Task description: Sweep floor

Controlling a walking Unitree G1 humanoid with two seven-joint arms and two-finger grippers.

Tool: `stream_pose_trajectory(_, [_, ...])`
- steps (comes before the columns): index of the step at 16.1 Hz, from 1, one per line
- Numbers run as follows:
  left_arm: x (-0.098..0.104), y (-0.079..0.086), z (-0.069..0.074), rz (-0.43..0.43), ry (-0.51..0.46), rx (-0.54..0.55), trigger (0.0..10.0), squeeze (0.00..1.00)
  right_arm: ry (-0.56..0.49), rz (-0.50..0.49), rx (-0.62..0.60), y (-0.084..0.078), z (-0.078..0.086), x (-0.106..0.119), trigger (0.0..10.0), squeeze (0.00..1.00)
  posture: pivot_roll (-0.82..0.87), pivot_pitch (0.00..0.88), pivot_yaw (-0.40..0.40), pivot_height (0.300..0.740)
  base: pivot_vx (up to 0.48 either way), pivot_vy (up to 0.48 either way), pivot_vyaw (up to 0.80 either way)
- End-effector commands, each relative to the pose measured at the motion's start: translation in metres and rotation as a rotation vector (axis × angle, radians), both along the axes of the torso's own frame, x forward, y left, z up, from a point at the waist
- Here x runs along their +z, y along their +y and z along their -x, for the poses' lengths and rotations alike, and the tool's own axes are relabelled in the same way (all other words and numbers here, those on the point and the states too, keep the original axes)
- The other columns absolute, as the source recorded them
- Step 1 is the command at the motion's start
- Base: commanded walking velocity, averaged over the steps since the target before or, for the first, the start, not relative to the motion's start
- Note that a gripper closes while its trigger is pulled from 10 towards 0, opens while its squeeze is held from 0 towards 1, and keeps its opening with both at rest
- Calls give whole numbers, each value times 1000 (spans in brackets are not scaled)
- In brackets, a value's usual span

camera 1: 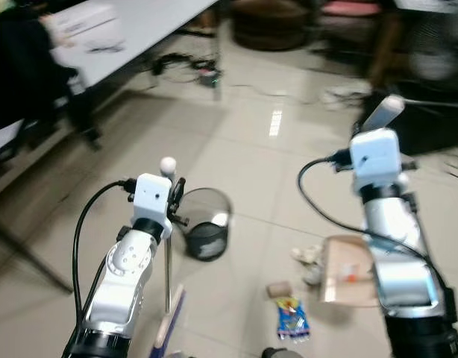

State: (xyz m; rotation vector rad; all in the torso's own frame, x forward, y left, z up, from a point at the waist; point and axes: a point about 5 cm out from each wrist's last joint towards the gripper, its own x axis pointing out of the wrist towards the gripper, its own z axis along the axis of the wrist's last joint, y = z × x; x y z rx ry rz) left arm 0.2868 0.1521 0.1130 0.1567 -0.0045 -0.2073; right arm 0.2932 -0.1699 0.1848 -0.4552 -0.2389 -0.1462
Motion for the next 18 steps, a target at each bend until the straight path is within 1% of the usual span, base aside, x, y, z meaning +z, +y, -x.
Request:
stream_pose_trajectory(1, [4, -3, -3, -5, -8, -25, 10000, 0, -3, -58, 10, 0, 2, 3, 10000, 0, -31, 50, 53, 740, 0, 0, -800])
stream_pose_trajectory(3, [3, -6, -4, 0, 2, -44, 10000, 0, 51, -132, 28, 3, 4, -10, 10000, 0, -28, 51, 52, 740, 0, 0, -800])
stream_pose_trajectory(5, [5, -9, -6, 11, -7, -54, 10000, 0, 62, -154, 33, 4, 6, -16, 10000, 0, -29, 55, 57, 740, 0, 0, -800])
stream_pose_trajectory(7, [9, -15, -7, 27, -25, -86, 10000, 0, 74, -186, 10, 1, 7, -21, 10000, 0, -27, 58, 60, 740, 0, 0, -800])
stream_pose_trajectory(10, [13, -18, -7, 9, -56, -102, 10000, 0, 69, -180, 2, -3, 8, -19, 10000, 0, -31, 61, 63, 740, 0, 0, -800])
stream_pose_trajectory(14, [16, -18, -6, -1, -76, -100, 10000, 0, 52, -163, 6, -4, 7, -16, 10000, 0, -31, 65, 63, 740, 0, 0, -800])
stream_pose_trajectory(16, [18, -17, -5, -8, -98, -82, 10000, 0, 29, -120, -7, -4, 5, -14, 10000, 0, -31, 67, 64, 740, 0, 0, -272])
stream_pose_trajectory(17, [18, -15, -5, -19, -107, -61, 10000, 0, 35, -129, 8, -3, 4, -14, 10000, 0, -31, 68, 64, 740, 266, 0, 0])
stream_pose_trajectory(18, [18, -14, -5, -22, -109, -49, 10000, 0, 42, -159, 14, -2, 4, -15, 10000, 0, -30, 68, 64, 740, 296, 0, 0])
